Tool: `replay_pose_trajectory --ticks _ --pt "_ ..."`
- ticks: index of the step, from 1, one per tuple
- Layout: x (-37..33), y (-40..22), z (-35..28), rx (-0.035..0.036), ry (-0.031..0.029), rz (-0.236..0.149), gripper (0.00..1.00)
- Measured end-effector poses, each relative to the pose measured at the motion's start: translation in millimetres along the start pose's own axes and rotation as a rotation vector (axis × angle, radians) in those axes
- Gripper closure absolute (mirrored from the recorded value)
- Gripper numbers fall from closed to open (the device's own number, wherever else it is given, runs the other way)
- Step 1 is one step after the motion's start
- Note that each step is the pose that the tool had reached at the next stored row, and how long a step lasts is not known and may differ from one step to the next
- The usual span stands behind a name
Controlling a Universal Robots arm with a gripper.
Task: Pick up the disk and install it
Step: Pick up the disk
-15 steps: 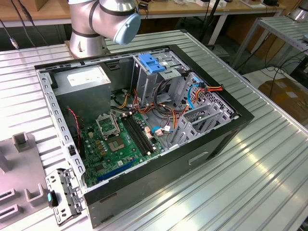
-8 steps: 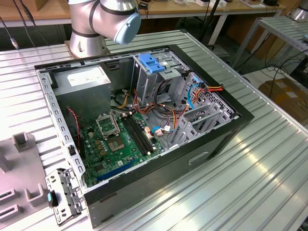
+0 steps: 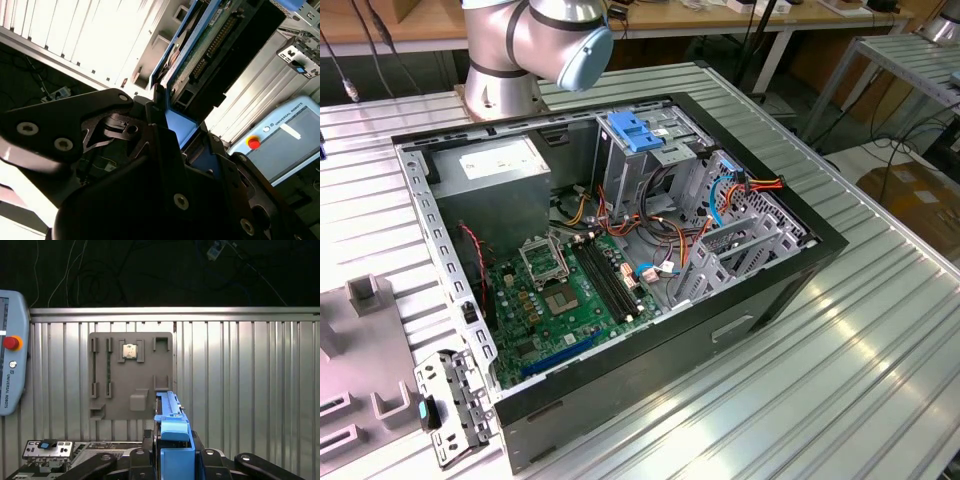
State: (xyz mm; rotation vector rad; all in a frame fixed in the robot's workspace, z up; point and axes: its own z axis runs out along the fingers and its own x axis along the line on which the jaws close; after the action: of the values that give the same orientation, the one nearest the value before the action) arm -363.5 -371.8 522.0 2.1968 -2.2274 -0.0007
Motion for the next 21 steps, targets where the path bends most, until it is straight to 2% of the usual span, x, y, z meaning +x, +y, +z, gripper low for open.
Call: replay_pose_trajectory --ticks 5,7,17,21 --pt "0.0 -10.1 0.0 -0.0001 0.0 0.0 0.63" --pt "0.0 -15.9 0.0 0.0 0.0 0.0 0.63" --pt "-0.1 -31.8 0.0 -0.0001 0.0 0.0 0.63" --pt "0.0 -41.6 0.1 0.0 0.0 0.0 0.63"
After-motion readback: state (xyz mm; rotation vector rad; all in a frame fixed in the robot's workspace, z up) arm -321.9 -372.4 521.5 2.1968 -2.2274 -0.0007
